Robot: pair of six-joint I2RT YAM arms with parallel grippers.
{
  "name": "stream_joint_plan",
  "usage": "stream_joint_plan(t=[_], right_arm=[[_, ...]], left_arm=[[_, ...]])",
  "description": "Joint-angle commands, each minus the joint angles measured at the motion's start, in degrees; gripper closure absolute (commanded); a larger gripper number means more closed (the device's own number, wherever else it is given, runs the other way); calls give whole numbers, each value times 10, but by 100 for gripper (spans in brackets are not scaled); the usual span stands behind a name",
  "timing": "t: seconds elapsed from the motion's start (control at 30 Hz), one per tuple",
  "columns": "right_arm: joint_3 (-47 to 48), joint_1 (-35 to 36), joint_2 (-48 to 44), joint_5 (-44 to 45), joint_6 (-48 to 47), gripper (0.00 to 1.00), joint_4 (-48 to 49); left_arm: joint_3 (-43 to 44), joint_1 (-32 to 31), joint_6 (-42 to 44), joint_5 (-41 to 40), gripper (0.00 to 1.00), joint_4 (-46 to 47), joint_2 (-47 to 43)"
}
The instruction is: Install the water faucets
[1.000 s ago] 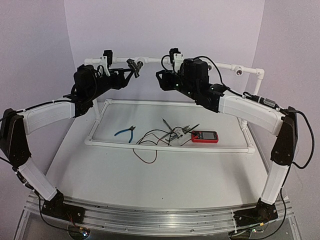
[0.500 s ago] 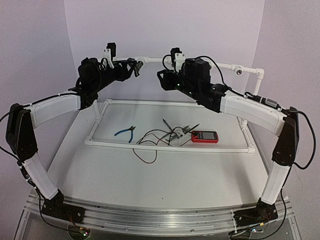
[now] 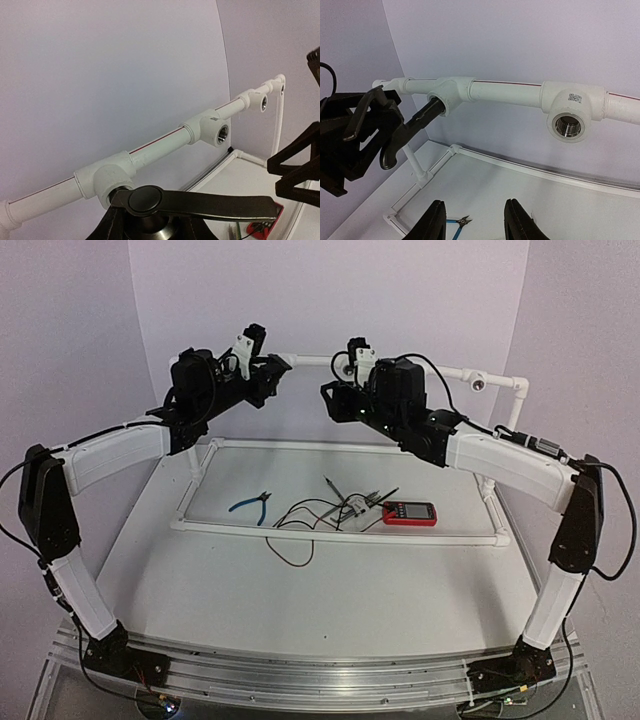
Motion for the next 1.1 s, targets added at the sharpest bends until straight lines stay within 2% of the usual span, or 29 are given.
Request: stream_joint_plan(t=[0.0, 0.17, 0.3, 0.4, 0.5, 0.63, 0.73, 0.93, 1.07], right_arm=[[-7, -2, -38, 6, 3, 58, 25], [-8, -1, -40, 0, 5, 58, 28], [-9, -2, -38, -3, 7, 58, 31], [-7, -2, -36, -6, 9, 58, 32], [-3, -2, -33, -9, 10, 56, 32], [3, -4, -32, -26, 14, 52, 33], [10, -19, -29, -79, 40, 46, 38], [77, -43, 20, -217, 69, 36, 52], [163, -45, 80, -251, 91, 32, 52]], left_arm=[[52, 0, 234, 12, 83, -44, 12], [80, 1, 438, 43, 83, -114, 21], [91, 0, 553, 45, 81, -152, 27], [92, 0, 626, 47, 76, -182, 30], [93, 0, 662, 52, 68, -218, 31], [94, 0, 640, 64, 47, -208, 19], [94, 0, 619, 74, 37, -202, 2], [74, 4, 553, 121, 26, -258, -54], [66, 38, 422, 170, 25, -284, -85]])
